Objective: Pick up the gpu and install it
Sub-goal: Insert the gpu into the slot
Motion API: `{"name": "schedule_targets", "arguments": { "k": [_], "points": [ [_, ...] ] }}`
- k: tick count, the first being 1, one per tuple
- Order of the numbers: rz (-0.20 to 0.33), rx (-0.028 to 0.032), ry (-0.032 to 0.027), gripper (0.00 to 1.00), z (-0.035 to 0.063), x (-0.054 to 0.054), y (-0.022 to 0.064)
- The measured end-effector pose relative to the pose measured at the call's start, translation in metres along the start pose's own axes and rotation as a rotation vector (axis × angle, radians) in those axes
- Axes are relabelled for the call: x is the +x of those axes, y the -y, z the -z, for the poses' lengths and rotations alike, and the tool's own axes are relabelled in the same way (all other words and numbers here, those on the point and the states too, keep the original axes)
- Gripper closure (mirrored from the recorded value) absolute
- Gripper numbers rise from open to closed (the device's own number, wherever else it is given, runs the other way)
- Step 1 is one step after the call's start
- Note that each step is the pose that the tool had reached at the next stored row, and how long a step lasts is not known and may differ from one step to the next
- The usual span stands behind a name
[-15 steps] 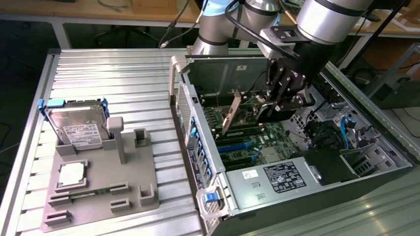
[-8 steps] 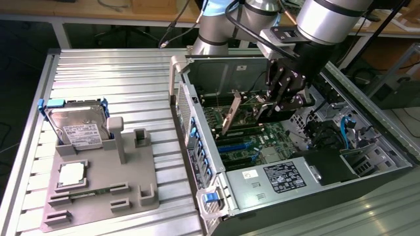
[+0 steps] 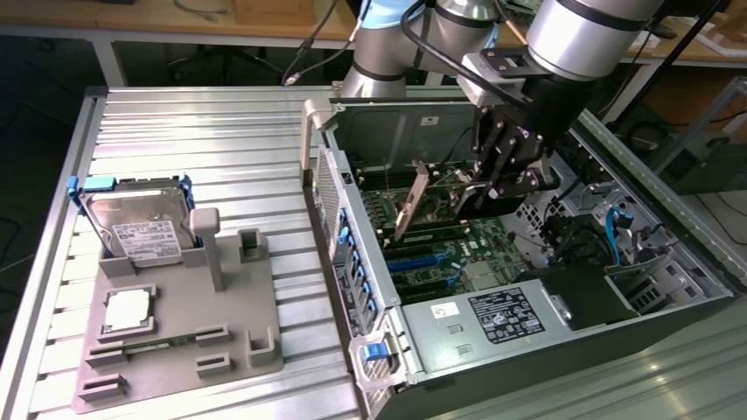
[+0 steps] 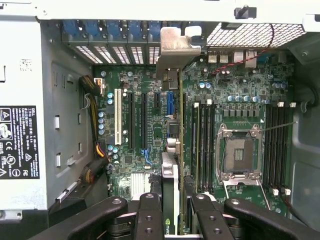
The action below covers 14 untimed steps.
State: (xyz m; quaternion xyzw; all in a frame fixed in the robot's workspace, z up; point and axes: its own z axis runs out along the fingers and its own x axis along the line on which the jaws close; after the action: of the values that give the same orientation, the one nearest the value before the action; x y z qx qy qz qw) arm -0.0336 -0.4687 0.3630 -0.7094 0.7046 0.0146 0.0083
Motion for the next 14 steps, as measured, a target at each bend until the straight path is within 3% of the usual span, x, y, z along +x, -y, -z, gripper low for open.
{"name": "schedule_targets", "arguments": {
  "k": [14],
  "points": [
    [0.011,-0.0003,-0.001,0.73,-0.0033,-0.0003,0.0005]
  ]
}}
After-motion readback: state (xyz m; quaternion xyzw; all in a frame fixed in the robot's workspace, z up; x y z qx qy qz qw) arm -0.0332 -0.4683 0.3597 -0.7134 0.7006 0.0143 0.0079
